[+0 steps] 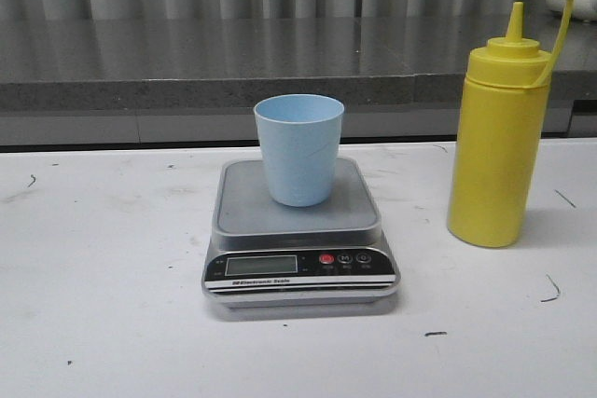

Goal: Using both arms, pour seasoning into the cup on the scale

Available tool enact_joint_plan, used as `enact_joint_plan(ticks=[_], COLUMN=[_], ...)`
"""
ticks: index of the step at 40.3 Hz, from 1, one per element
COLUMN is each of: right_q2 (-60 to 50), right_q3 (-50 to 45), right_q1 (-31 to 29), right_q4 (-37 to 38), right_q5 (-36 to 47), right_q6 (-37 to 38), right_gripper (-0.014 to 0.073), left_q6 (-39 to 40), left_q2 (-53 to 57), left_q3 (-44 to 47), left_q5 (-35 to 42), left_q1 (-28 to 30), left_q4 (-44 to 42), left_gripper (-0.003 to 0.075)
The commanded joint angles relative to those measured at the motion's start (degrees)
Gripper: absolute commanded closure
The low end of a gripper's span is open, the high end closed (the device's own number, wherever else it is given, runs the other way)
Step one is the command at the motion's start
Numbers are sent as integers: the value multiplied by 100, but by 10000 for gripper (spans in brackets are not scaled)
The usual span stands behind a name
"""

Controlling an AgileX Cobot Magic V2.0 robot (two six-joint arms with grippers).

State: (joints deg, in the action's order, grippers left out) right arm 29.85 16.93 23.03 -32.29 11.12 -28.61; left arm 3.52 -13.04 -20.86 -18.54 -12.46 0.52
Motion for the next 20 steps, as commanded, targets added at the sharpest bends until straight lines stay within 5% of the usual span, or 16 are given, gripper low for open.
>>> enact_joint_plan(ticks=[1,20], right_q2=[-447,-1608], right_q3=[299,288], right_q1=[-5,-5], right_q4=[-358,-493], right_q5=[-27,-663], right_q6=[-494,-970], right_gripper=[654,654], left_q6=[44,44], left_q2=[-51,-51], left_q3=[-162,-162], left_q5=[471,471], left_q1=[10,10], left_q4=[40,40], left_gripper=[740,740])
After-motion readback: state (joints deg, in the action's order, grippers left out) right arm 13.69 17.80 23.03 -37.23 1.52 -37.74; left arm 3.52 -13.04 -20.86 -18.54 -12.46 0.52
